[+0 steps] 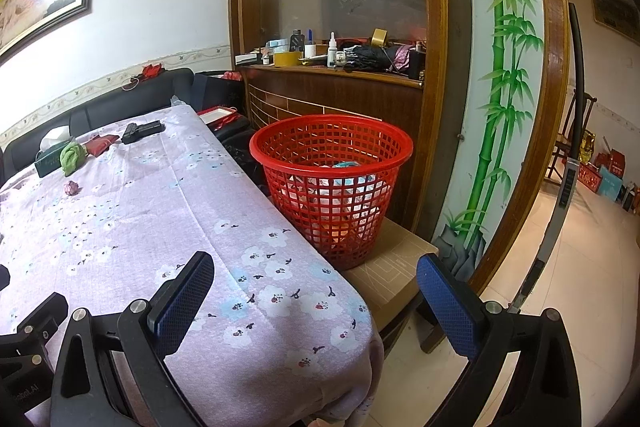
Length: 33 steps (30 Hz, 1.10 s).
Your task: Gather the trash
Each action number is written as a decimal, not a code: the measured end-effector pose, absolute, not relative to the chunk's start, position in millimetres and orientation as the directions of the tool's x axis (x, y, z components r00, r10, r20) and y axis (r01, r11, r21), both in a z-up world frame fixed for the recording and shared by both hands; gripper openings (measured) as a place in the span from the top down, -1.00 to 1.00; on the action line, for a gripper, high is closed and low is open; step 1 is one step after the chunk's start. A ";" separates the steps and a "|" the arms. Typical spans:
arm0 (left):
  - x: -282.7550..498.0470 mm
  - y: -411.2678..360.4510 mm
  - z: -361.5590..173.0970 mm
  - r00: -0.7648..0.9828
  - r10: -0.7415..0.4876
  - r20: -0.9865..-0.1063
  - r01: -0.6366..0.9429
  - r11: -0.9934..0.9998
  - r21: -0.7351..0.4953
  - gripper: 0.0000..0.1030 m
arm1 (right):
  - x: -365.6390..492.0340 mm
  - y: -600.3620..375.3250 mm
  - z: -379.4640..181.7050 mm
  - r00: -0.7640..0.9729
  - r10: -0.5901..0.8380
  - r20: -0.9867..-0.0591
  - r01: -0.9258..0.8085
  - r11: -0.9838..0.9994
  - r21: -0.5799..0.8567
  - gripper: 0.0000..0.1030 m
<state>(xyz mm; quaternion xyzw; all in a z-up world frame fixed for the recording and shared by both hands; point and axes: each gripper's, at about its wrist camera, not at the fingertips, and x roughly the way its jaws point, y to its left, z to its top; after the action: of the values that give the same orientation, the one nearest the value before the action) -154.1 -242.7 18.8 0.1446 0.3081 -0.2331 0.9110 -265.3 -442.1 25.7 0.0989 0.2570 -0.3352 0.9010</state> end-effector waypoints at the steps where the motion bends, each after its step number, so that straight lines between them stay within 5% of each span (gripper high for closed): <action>1: -150.7 -237.8 20.6 0.705 -0.325 -0.630 0.503 0.856 0.121 -0.83 | -264.4 -441.3 26.6 0.645 -0.553 -0.528 0.654 0.757 0.005 -0.99; 10: -91.3 -149.8 31.6 0.715 -0.138 -0.685 0.283 0.954 0.103 -0.83 | -225.6 -417.2 50.1 0.720 -0.454 -0.526 0.531 0.847 -0.003 -0.99; 18: -37.2 -45.6 6.2 0.595 0.019 -0.803 0.064 0.995 0.070 -0.83 | -136.6 -335.5 40.0 0.714 -0.141 -0.686 0.224 0.974 0.033 -0.99; 25: -26.8 -28.1 -5.2 0.532 -0.042 -0.846 0.116 0.993 0.024 -0.83 | -65.9 -262.9 4.1 0.604 -0.015 -0.797 0.091 0.995 0.050 -0.99; 33: -12.9 -28.1 -8.6 0.530 -0.065 -0.845 0.136 0.991 0.009 -1.00 | -30.2 -252.2 -15.4 0.534 -0.052 -0.844 0.145 0.989 0.031 -1.00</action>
<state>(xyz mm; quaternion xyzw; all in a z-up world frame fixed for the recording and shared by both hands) -12.9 -28.1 -8.6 0.0366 0.4812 -0.0576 0.8740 -30.2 -252.2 -15.4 0.0487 0.4794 -0.0562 0.8744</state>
